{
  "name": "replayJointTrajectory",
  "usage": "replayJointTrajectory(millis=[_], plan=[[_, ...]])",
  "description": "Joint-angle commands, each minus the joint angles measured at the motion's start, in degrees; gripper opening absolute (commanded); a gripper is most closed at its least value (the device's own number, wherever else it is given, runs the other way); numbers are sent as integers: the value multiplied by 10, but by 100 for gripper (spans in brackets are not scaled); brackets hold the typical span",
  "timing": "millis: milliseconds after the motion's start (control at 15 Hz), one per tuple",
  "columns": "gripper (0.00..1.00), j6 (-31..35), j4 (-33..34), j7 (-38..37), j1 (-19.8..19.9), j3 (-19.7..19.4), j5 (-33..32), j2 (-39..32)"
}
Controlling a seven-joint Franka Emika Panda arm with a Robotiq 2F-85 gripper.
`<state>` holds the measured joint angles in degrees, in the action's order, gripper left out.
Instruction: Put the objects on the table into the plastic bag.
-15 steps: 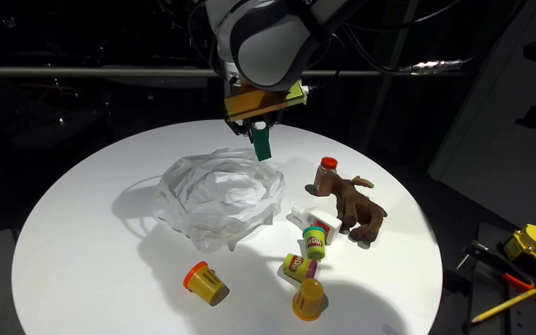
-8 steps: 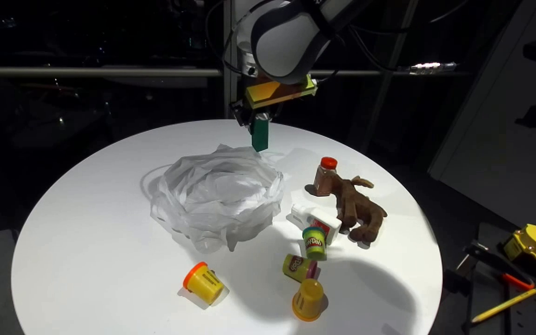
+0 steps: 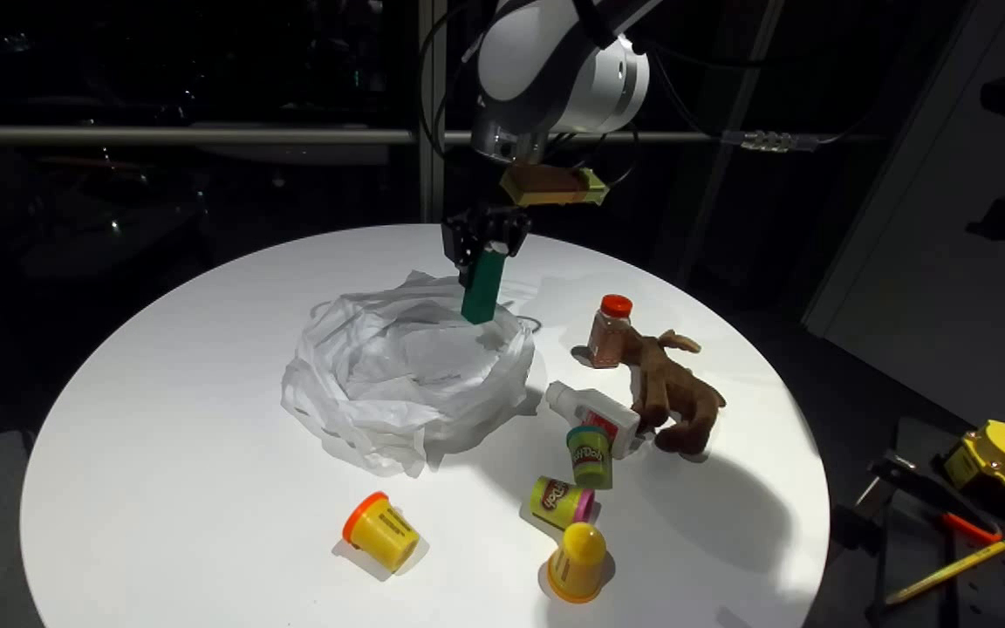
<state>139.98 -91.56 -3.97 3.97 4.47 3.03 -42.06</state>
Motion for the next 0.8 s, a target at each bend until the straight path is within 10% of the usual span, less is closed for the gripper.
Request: replayJointTrajectory(millis=[0,200,267,733], plan=[[14,-79,34,86,25,28,43,-20],[14,-131,95,91,5,15,38,-86],[64,-143,108,88,0,10,32,-100],[100,-127,140,76,-47,7,15,-121]])
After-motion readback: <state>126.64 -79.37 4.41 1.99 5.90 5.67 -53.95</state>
